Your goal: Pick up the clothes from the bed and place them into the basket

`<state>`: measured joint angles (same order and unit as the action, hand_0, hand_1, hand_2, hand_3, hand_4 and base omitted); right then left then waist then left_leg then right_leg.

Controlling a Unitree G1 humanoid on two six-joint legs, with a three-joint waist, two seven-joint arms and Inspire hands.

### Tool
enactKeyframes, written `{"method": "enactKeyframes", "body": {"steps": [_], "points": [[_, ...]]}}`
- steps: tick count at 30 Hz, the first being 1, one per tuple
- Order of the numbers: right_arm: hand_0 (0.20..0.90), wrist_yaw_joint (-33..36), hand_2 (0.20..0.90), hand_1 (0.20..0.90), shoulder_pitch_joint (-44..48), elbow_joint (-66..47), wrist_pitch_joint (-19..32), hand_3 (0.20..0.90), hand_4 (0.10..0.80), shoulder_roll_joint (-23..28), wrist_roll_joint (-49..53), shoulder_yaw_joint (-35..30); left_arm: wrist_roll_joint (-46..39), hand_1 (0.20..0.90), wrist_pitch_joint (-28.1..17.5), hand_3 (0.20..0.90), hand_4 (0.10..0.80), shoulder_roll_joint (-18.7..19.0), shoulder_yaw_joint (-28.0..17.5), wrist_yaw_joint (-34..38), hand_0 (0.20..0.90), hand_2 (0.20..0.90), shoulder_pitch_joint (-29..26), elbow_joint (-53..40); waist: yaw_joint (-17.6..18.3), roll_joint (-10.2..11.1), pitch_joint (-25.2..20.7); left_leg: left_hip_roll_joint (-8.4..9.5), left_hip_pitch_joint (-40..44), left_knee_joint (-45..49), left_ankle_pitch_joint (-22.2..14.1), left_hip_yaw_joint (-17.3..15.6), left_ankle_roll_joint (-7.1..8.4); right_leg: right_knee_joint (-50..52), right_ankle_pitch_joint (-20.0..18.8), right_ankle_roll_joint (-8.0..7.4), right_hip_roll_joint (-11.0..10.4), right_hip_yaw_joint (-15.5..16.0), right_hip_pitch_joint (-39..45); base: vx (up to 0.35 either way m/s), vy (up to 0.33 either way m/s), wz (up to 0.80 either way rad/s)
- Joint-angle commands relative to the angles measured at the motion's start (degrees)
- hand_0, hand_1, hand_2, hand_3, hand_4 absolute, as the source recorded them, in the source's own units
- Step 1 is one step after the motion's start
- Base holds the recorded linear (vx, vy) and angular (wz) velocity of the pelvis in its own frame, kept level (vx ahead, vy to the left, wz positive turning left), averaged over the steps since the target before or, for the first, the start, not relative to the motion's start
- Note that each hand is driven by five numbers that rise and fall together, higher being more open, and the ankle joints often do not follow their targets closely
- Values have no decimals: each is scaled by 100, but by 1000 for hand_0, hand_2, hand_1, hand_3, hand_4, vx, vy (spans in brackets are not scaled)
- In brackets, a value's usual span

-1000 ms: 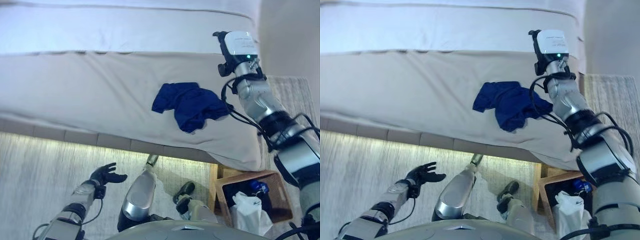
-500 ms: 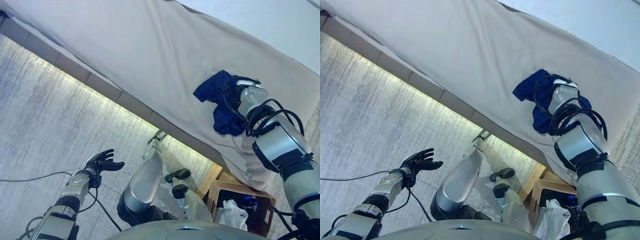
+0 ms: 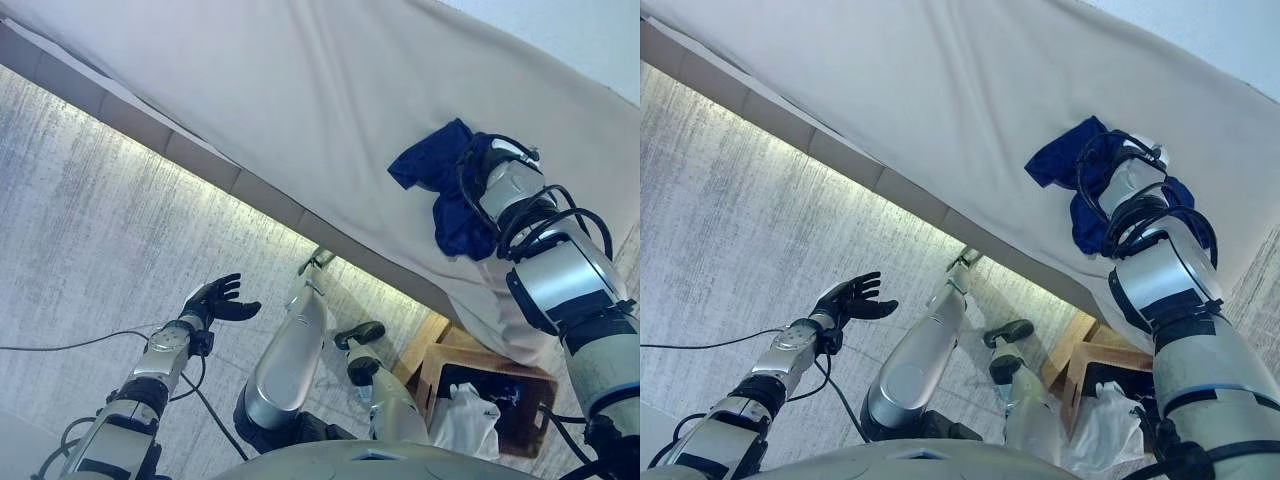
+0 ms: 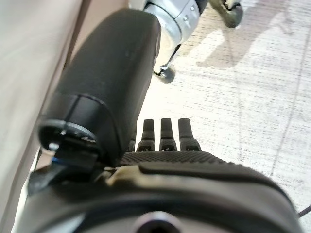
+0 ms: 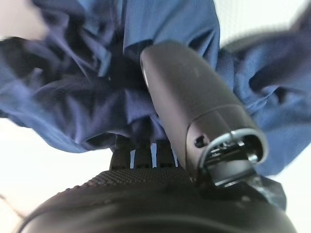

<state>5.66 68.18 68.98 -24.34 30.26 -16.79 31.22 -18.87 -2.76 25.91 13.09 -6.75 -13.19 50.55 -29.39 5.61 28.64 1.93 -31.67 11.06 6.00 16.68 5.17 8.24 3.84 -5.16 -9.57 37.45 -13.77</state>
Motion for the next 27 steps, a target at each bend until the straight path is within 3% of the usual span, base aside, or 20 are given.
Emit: {"method": "enactKeyframes", "body": {"steps": [1,5,7,9,15,22,27], "points": [[300,1854,300,300,321,-1686,575,200,100,420,10,75,-265,900,-306,900,800,36,80,177,900,900,614,224,147,-25,116,-6,432,-264,-572,-713,-530,800,35,-38,-17,-443,-47,-45,-8,-28],[300,2671,300,300,177,-3656,770,200,100,853,-491,-482,-201,900,-387,900,800,-21,-211,300,900,900,770,540,494,136,115,-153,1075,-376,-760,-999,-553,631,95,-14,120,-891,357,-26,-56,-59],[300,2966,300,300,86,-3828,893,200,100,915,-656,-592,-79,900,-420,900,800,-12,-268,286,900,900,797,554,517,151,115,-168,1200,-419,-782,-1041,-554,589,100,-14,140,-957,450,30,-82,-46],[300,2814,300,300,-240,-4862,788,200,100,1260,-806,-999,50,900,-280,900,800,3,-440,274,900,900,953,632,725,214,-150,-227,1672,-579,-873,-1204,-561,415,113,-20,181,-1180,794,134,-75,-24],[300,2799,300,300,-1465,-6455,805,200,100,1914,-896,-2044,656,900,37,900,800,-108,-661,176,900,900,1415,882,1361,173,-1139,-241,2511,-721,-966,-1639,-635,-9,56,-5,317,-1590,1382,126,-33,-42],[300,2709,300,300,-2361,-7071,686,200,100,2590,-672,-2724,1148,900,423,900,800,-322,-647,124,900,900,1365,1385,2195,-46,-2112,-246,3371,-1208,-966,-2185,-630,-257,-9,8,460,-2211,1736,125,-69,-57],[300,2795,300,300,-2897,-7068,678,200,100,2772,-463,-3164,1246,900,421,900,800,-456,-529,42,900,900,1253,1368,2527,-191,-2337,-247,3628,-1314,-1009,-2379,-604,-360,49,80,542,-2460,1796,38,-78,-34]]}}
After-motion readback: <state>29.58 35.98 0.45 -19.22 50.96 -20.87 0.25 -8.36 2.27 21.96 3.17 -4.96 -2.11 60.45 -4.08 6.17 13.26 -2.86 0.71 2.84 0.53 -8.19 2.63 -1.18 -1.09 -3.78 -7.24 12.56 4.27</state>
